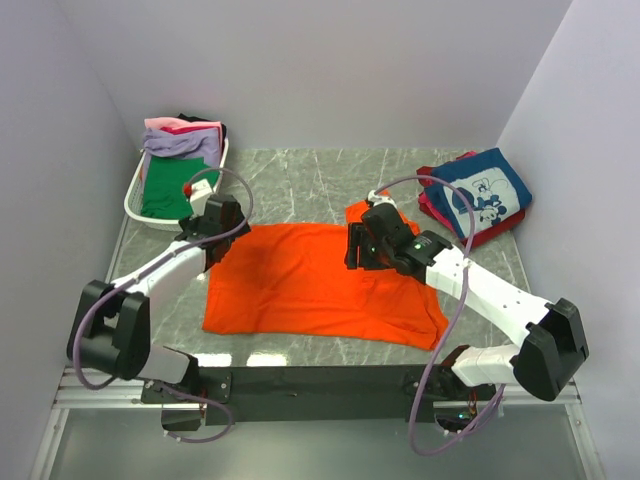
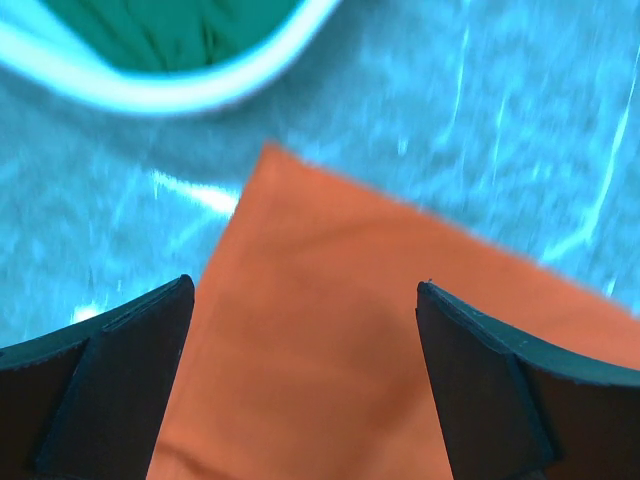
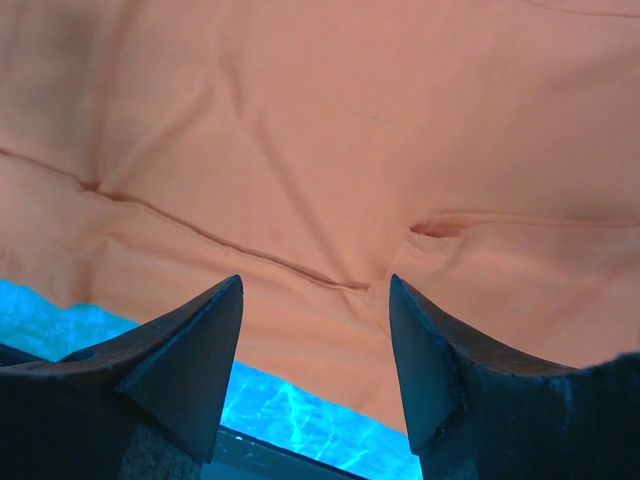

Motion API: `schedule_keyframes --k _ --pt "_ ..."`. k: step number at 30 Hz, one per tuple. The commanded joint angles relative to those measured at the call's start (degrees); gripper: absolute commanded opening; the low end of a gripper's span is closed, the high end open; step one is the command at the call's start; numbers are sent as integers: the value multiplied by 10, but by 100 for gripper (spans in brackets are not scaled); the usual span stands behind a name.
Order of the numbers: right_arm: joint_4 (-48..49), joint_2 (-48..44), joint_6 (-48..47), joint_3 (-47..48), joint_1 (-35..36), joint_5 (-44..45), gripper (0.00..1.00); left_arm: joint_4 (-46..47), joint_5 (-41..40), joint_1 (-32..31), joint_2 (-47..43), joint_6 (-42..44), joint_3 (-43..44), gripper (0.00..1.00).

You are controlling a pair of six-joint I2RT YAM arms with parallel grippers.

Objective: Fold and stack the t-shirts
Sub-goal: Fold the tshirt

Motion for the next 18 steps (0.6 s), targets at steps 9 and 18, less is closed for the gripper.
schedule_keyframes --k 9,18 --pt "70 -20 -7 -46 -2 -37 66 93 -34 21 128 25 80 95" --pt "82 -41 0 -82 -3 -41 65 100 -58 24 201 23 132 80"
